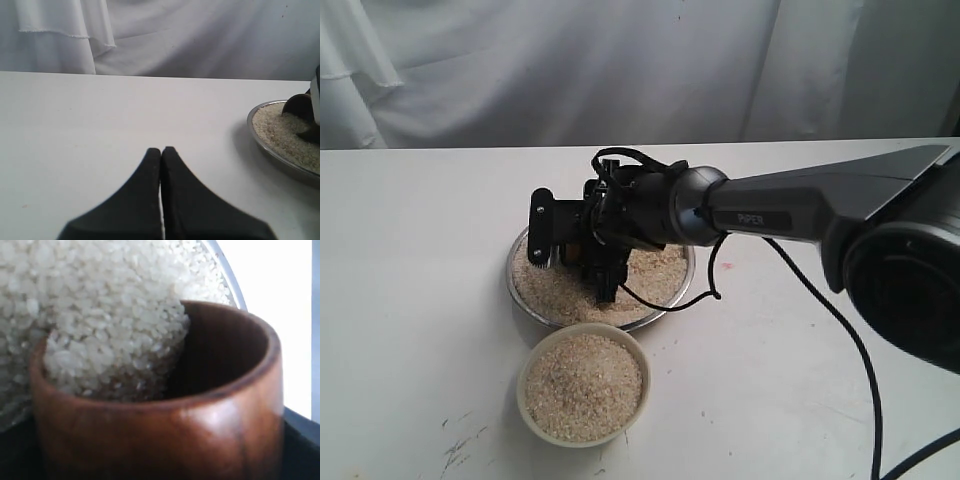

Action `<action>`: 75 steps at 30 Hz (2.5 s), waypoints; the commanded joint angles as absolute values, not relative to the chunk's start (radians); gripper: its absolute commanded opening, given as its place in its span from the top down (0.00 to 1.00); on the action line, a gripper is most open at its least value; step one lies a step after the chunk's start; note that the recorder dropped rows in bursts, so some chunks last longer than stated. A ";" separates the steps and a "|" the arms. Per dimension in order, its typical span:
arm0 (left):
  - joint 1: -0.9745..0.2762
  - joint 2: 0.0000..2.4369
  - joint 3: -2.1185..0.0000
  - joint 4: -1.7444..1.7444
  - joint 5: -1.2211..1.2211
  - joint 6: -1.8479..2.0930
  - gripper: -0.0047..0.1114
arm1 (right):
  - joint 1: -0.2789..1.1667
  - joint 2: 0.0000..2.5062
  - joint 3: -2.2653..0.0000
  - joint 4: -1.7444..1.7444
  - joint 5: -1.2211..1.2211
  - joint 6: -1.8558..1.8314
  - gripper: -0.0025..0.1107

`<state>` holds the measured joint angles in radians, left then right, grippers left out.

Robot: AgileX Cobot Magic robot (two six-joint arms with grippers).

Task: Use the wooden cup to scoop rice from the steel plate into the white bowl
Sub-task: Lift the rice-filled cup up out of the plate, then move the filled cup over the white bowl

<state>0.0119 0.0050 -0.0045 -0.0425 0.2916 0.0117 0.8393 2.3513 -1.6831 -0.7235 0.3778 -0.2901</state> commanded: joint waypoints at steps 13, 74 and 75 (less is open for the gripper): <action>0.010 0.000 0.000 -0.043 0.285 0.009 0.96 | 0.809 2.303 -1.685 -0.476 0.315 -0.406 0.98; 0.010 0.000 0.000 -0.043 0.285 0.009 0.96 | 0.774 1.691 -1.078 0.174 0.238 -0.681 0.98; 0.010 0.000 0.000 -0.043 0.285 0.009 0.96 | 0.779 1.683 -1.062 0.173 0.230 -0.681 0.98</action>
